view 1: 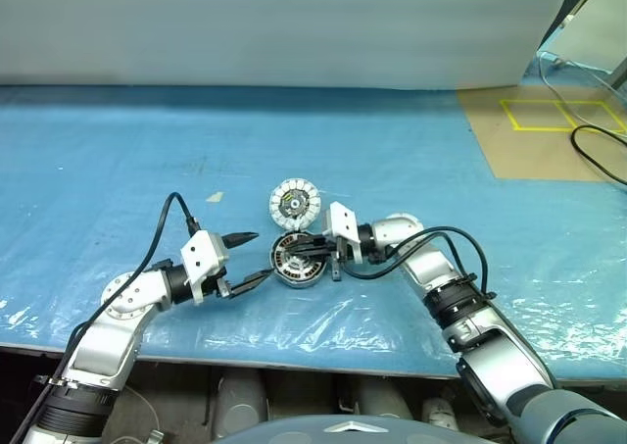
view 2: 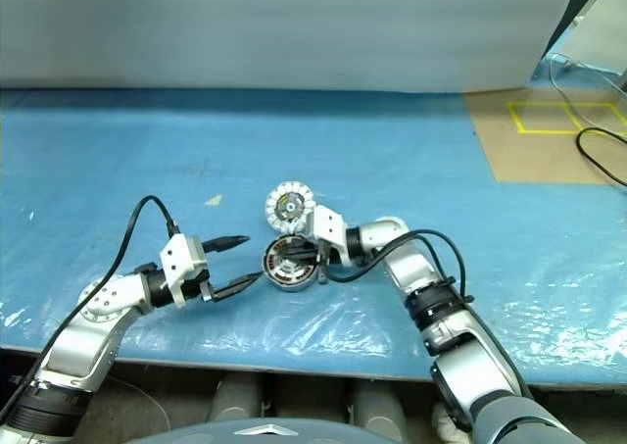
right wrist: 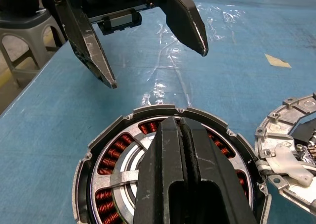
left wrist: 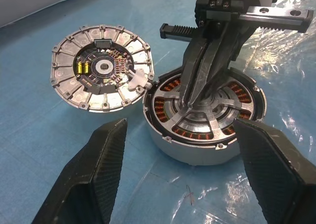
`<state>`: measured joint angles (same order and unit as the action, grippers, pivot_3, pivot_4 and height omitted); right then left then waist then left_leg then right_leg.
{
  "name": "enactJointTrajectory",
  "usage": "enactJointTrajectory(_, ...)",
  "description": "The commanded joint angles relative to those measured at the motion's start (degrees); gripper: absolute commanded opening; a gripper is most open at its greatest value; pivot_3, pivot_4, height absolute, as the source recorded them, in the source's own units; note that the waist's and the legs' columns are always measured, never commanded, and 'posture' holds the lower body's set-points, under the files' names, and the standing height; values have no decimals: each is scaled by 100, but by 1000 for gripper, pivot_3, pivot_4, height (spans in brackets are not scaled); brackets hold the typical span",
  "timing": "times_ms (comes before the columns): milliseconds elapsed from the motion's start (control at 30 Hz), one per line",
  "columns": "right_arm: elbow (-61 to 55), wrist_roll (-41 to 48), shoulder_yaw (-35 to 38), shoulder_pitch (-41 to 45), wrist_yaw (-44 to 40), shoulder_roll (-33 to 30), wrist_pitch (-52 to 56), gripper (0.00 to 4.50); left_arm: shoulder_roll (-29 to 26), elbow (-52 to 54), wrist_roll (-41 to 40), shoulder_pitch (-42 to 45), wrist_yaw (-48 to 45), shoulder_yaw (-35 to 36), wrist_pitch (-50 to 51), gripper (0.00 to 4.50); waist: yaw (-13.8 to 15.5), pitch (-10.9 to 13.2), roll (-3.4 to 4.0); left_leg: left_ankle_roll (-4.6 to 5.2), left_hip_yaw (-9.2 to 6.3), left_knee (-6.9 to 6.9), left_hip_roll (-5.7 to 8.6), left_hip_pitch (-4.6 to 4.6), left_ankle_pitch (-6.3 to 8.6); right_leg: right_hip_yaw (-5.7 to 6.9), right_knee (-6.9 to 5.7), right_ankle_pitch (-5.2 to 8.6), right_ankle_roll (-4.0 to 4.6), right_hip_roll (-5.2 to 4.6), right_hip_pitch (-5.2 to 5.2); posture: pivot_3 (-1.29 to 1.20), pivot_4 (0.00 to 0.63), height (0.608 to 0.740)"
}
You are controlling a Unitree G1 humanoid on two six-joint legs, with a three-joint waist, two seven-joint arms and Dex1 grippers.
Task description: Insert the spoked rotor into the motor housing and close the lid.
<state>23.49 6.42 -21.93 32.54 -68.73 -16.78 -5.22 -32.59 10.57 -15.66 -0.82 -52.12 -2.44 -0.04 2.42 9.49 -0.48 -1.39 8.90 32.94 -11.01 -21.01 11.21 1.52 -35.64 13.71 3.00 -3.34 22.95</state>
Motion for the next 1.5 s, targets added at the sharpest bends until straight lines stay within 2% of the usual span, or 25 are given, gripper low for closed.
enactJointTrajectory(33,296,-343,-281,-274,-134,-129,-32,56,-5,89,41,21,58,20,-68,3635,1,-2,1,0,0,0,0,4,0,0,0,0,0,0,-4,0,150,740)
enactJointTrajectory(300,216,-223,-156,-186,-145,-157,10,56,39,-34,31,242,46,36,-33,3635,5,-8,2,0,3,-1,-2,46,1,-3,1,1,1,-1,-41,0,150,740)
enactJointTrajectory(467,182,-81,41,-101,-71,-86,-141,56,189,-547,-231,659,288,397,174,3635,7,-8,1,0,5,0,-1,52,1,-4,2,0,1,-1,-48,0,150,740)
enactJointTrajectory(800,-119,104,324,52,-29,-125,-92,56,175,-1483,-416,1446,302,735,444,3635,12,-8,2,0,5,2,0,-12,-2,-3,0,-1,3,1,11,0,150,740)
enactJointTrajectory(867,-170,131,351,81,-22,-113,-46,56,291,-2035,-284,1784,321,664,261,3635,23,-7,2,1,5,2,0,-14,-2,-3,1,-1,3,1,13,0,150,740)
enactJointTrajectory(1233,-526,193,435,89,-50,-143,213,0,929,-4497,-271,3523,108,710,-12,41,19,-5,-2,10,3,2,4,-23,-12,-2,3,-1,3,-1,18,0,150,740)
enactJointTrajectory(1500,-968,201,454,-146,-12,-331,428,0,1055,-6447,-45,4665,-414,658,127,41,68,1,-12,15,-1,2,5,-35,-16,2,4,-2,3,-2,25,0,150,740)
